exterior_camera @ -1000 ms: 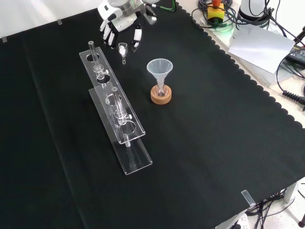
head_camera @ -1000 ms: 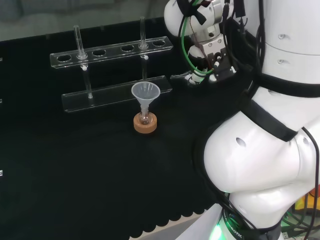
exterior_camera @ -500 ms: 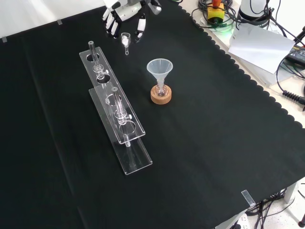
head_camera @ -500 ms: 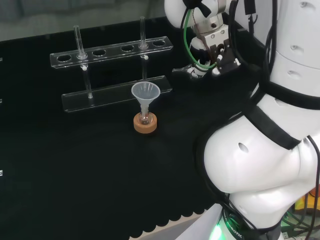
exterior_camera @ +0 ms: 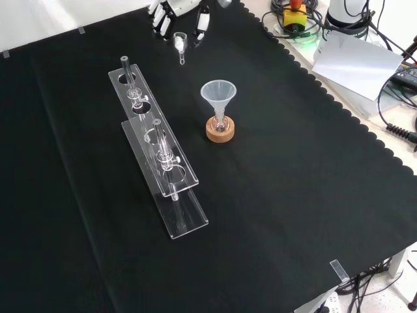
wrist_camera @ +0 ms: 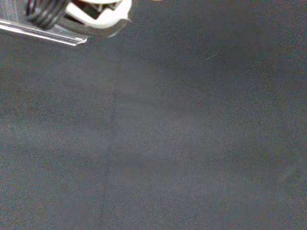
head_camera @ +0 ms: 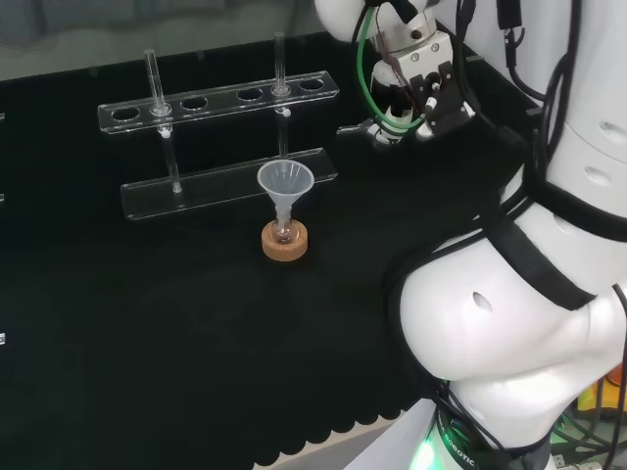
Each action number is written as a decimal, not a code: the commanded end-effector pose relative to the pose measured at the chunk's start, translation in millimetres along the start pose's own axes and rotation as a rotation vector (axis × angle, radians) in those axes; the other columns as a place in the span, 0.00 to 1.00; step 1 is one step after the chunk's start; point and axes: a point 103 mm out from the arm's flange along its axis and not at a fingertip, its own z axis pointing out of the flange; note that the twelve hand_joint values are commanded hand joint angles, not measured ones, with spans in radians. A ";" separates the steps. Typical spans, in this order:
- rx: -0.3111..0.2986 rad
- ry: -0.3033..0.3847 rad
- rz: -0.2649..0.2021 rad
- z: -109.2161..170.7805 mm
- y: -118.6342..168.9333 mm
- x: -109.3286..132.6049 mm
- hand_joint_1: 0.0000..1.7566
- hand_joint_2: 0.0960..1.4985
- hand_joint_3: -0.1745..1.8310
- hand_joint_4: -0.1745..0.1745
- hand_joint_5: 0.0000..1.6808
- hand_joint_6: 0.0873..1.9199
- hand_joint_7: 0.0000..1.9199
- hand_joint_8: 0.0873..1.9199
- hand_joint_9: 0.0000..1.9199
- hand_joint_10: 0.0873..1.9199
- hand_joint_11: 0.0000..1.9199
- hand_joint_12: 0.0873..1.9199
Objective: Pour all the NaCl from the weighing funnel into the round-bottom flask.
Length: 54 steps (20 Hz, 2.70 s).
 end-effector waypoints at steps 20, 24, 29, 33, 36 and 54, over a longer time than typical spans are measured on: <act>0.097 -0.131 -0.038 -24.7 -54.2 74.4 0.61 0.43 0.44 1.00 0.66 0.49 0.32 0.30 0.44 0.22 0.31 0.63; 0.111 -0.148 -0.045 -26.7 -51.7 79.2 0.61 0.43 0.44 1.00 0.66 0.49 0.32 0.30 0.44 0.22 0.31 0.63; 0.145 -0.180 -0.046 -27.1 -47.2 84.6 0.61 0.43 0.44 1.00 0.66 0.49 0.32 0.30 0.45 0.22 0.30 0.63; 0.165 -0.204 -0.042 -27.4 -44.2 87.8 0.61 0.43 0.44 1.00 0.66 0.49 0.32 0.30 0.45 0.22 0.30 0.63; 0.175 -0.219 -0.040 -28.2 -42.4 88.4 0.61 0.43 0.44 1.00 0.66 0.49 0.32 0.30 0.45 0.22 0.30 0.63; 0.274 -0.289 -0.008 -36.4 -35.0 95.9 0.61 0.43 0.45 1.00 0.66 0.49 0.30 0.29 0.44 0.21 0.30 0.63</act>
